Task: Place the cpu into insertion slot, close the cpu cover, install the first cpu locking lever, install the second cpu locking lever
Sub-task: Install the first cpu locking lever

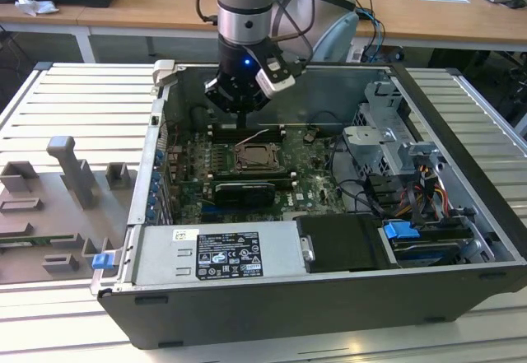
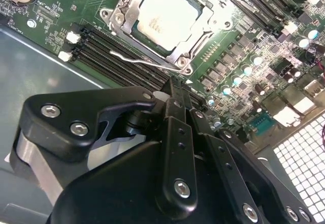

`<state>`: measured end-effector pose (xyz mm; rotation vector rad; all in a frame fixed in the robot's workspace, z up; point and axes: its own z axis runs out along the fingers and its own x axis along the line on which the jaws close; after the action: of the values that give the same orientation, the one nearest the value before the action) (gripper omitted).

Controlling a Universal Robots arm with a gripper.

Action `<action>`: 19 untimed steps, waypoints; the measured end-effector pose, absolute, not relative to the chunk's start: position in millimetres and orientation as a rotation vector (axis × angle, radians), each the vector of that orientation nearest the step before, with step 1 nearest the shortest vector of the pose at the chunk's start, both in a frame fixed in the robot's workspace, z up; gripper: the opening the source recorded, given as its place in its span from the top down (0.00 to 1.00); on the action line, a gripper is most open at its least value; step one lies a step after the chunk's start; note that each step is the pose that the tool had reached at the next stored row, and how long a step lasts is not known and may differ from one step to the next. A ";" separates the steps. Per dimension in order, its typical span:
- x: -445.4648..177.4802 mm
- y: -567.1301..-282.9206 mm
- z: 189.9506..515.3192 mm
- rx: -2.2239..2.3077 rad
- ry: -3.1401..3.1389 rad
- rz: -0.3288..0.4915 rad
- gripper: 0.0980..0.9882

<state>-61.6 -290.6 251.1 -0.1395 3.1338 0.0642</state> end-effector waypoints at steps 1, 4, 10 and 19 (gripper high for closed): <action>-61.4 -290.6 250.9 -0.138 3.134 0.068 0.99; -61.3 -290.7 250.4 -0.134 3.131 0.116 0.99; -60.0 -290.9 248.5 -0.126 3.130 0.129 0.99; -58.2 -290.9 245.2 -0.125 3.130 0.137 0.99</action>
<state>-58.2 -290.9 245.2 -0.1246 3.1299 0.1374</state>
